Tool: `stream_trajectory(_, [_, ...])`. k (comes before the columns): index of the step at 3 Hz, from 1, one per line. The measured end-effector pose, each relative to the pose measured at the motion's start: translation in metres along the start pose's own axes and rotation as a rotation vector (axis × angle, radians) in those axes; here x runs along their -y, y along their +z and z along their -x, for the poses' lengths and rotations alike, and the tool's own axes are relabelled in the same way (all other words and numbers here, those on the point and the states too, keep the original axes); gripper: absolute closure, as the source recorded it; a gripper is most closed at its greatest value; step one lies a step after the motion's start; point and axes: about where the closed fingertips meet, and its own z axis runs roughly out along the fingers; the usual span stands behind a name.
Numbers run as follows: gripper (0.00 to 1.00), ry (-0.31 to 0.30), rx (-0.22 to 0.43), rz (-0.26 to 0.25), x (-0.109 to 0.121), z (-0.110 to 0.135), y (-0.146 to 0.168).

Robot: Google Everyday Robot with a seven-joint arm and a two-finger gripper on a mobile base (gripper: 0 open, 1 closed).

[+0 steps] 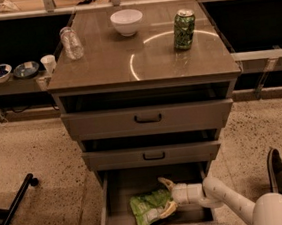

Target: Place green rice chip bag into bottom drawer

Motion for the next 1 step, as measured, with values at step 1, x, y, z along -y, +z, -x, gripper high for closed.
stream_trajectory(1, [0.0,0.0,0.0,0.0,0.0,0.0,0.0])
